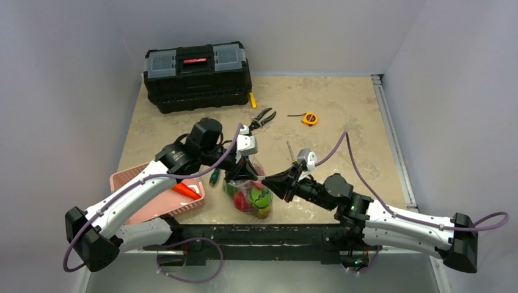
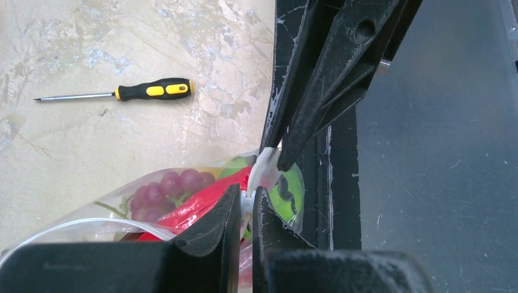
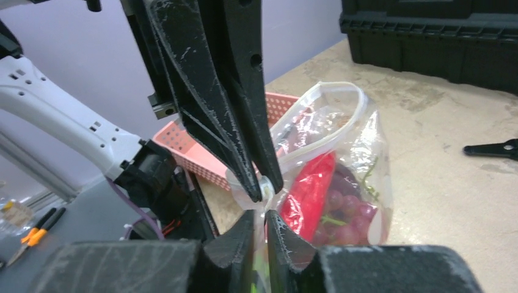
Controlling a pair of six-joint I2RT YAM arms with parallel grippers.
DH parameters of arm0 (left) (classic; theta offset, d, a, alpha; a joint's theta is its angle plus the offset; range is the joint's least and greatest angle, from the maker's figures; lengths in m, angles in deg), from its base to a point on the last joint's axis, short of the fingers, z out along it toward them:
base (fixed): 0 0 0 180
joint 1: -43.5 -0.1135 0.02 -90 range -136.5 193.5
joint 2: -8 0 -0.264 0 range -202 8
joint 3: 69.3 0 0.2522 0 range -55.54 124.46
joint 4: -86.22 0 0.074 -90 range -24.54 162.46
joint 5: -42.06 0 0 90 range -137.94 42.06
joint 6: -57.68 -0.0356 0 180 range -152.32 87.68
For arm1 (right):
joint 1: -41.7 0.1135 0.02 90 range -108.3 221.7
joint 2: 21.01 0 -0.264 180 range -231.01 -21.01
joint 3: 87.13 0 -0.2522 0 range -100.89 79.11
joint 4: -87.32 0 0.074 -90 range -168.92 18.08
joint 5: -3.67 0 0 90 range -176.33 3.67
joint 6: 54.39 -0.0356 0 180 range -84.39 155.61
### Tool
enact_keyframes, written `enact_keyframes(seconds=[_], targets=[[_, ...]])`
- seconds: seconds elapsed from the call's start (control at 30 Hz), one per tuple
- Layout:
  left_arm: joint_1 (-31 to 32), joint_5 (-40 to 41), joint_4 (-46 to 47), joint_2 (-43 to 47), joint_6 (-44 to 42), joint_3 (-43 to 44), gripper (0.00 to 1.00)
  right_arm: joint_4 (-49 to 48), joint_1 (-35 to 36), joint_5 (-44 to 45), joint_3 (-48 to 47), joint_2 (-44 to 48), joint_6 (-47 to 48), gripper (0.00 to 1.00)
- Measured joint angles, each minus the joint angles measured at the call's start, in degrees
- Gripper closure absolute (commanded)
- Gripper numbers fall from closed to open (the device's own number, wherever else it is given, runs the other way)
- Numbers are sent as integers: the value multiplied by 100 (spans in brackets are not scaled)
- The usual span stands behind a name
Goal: Place the food in the zip-top bag and seal the zipper
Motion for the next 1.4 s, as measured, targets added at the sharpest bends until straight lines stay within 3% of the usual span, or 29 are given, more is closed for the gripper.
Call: enact_keyframes(seconds=[0.13, 0.27, 0.43, 0.6, 0.67, 0.7, 0.83, 0.97, 1.1, 1.4], targets=[[-26, -79, 48, 0, 127, 0, 100, -4, -4, -212, -85, -103, 59, 66], [-31, -101, 70, 28, 149, 0, 100, 61, -4, -295, -181, -131, 57, 66], [-33, -107, 70, 120, 168, -4, 100, 61, -4, -321, -330, -297, 94, 75], [-33, -160, 68, 155, 212, -39, 100, 22, -9, -332, -365, -446, 162, 98], [-35, -175, 63, 177, 227, -72, 100, 24, -15, -323, -365, -485, 205, 100], [-35, -179, 63, 188, 232, -92, 98, 26, -15, -321, -365, -498, 219, 100], [-35, -179, 83, 199, 271, -98, 71, 22, -15, -247, -365, -507, 260, 100], [-35, -173, 144, 210, 295, -155, 63, 24, -11, -238, -365, -461, 262, 100], [-35, -170, 177, 219, 315, -225, 64, 22, -11, -245, -365, -396, 264, 100], [-33, -175, 271, 208, 358, -227, 96, 31, -11, -197, -365, -385, 267, 100]])
